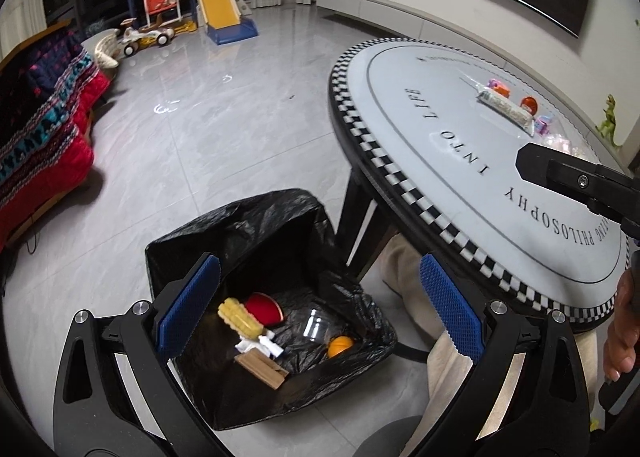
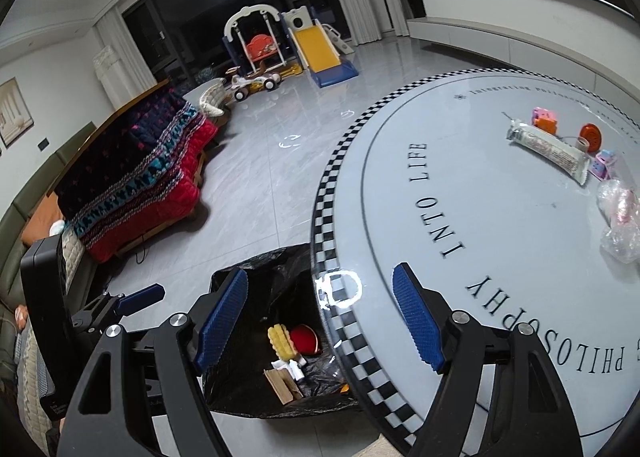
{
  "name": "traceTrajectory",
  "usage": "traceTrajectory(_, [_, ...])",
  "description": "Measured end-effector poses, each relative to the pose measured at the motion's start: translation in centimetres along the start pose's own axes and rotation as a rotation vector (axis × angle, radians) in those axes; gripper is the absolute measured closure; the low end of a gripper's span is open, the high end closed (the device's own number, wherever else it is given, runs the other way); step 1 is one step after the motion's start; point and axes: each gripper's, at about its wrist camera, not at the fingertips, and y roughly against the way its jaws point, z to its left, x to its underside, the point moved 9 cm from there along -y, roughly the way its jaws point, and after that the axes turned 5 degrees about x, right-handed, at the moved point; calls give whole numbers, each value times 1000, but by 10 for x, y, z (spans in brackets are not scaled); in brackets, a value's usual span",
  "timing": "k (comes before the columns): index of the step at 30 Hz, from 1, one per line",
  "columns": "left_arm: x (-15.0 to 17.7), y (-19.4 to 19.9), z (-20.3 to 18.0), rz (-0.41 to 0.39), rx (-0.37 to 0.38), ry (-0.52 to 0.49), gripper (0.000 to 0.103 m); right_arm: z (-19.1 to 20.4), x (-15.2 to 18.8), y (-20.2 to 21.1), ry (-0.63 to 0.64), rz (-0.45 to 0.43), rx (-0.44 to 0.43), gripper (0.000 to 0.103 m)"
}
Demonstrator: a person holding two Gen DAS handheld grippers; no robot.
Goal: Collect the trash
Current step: 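Move both open tools back over the table toward the plastic bags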
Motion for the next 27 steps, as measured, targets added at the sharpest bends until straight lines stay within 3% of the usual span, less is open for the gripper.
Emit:
traceTrajectory(13, [-52,-35,-93,21,130,-134,6,-89,-24,23,-133,-48,98,21])
traceTrajectory(27, [-74,-75,-206,85,281,-245,6,-206,-30,59,-263,-100,253,21])
